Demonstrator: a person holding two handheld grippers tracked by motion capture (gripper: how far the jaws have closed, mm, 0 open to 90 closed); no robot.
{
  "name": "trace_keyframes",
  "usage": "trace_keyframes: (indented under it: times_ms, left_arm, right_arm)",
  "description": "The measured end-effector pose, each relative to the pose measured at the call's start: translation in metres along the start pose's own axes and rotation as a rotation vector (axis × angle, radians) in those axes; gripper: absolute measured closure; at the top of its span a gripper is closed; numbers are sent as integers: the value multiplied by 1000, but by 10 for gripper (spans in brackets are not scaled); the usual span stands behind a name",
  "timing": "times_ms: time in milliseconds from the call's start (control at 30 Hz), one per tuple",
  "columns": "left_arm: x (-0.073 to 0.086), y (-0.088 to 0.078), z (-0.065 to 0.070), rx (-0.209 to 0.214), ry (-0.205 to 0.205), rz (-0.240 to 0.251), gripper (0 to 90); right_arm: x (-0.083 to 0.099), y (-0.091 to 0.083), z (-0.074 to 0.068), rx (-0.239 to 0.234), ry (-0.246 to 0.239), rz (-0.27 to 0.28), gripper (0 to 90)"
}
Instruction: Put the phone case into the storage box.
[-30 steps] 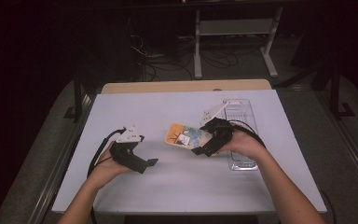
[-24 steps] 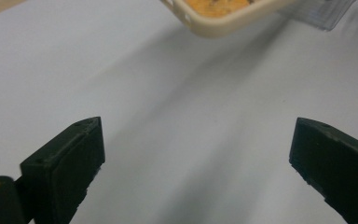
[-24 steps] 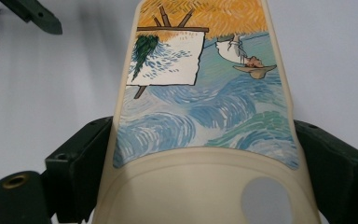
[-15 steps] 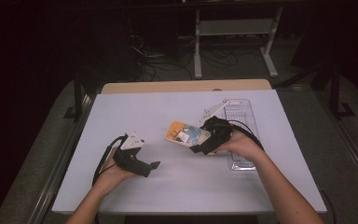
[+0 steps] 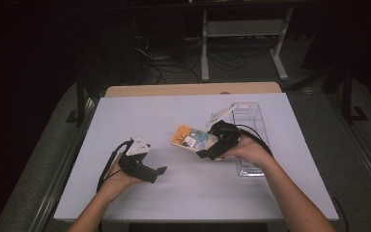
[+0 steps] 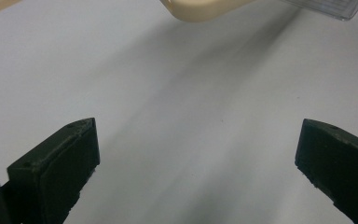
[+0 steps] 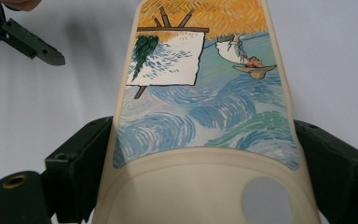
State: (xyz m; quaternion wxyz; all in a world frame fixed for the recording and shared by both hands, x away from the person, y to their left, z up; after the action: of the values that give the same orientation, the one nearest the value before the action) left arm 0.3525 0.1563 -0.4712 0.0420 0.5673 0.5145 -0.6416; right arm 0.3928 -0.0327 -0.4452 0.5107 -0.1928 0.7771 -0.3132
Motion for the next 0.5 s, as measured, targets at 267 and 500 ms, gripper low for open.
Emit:
trace_keyframes:
  times_ms: [267, 500]
  left_arm:
    - [-2, 0, 2, -39, 49, 23, 0]
    - [-3, 1, 4, -61, 92, 30, 0]
  right_arm:
    - [1, 0, 0, 0, 2, -3, 106]
    - [0, 0, 0, 0, 7, -1, 106]
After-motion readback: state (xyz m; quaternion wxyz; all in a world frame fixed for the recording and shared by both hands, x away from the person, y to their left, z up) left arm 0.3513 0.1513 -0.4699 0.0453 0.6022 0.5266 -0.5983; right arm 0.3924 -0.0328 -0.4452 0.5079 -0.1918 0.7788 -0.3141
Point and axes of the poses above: each handheld gripper's, and its own axes: y roughly forward along the jaws, x roughly out of its underside, z roughly to its right, the point moved 9 cm from there along y, roughly forward along the jaws, and after that the axes turned 12 degrees about -x, right-handed, at the moved point
